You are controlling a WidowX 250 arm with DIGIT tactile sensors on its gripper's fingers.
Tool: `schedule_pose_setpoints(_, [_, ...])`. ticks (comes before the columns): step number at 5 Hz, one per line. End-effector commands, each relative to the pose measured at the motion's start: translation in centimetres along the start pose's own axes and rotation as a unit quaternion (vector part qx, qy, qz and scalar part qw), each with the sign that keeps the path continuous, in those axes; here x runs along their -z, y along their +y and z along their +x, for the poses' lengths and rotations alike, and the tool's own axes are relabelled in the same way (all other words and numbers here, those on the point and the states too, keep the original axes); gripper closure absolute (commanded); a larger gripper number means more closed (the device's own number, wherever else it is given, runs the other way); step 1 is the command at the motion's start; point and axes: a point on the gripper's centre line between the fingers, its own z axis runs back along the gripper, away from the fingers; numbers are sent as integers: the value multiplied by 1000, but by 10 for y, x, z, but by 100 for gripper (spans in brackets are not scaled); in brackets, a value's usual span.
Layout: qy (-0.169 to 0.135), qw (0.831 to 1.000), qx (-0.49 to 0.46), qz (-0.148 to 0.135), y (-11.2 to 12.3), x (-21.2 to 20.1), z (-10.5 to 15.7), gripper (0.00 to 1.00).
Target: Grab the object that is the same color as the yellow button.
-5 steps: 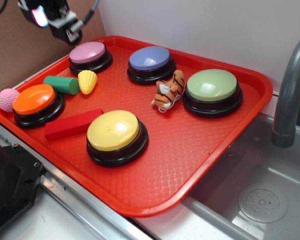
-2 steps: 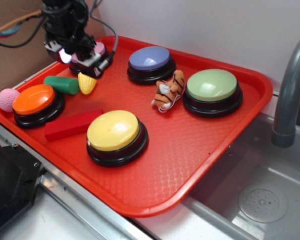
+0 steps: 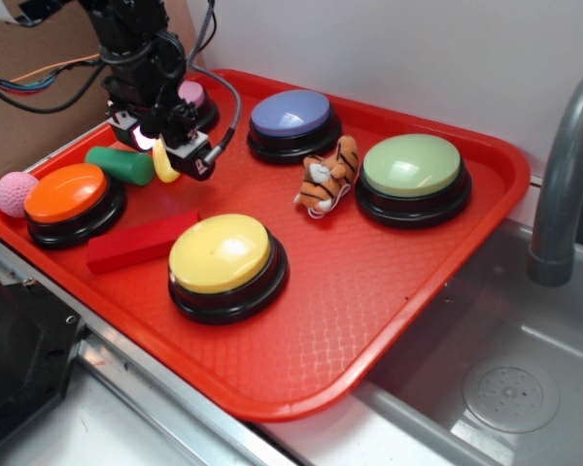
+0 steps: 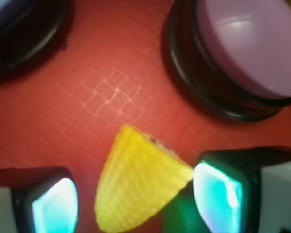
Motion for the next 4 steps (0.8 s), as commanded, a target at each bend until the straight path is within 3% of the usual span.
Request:
schedule_pose_setpoints(1, [2, 1000, -13, 10, 4, 4, 3, 25])
schedule_pose_setpoints(2, [-1, 1000, -11, 7, 2, 5, 3, 100])
schedule_pose_setpoints(3, [2, 1000, 6, 1, 1, 5, 4, 100])
schedule_pose_setpoints(4, [-4, 1000, 26, 4, 0, -24, 6, 100])
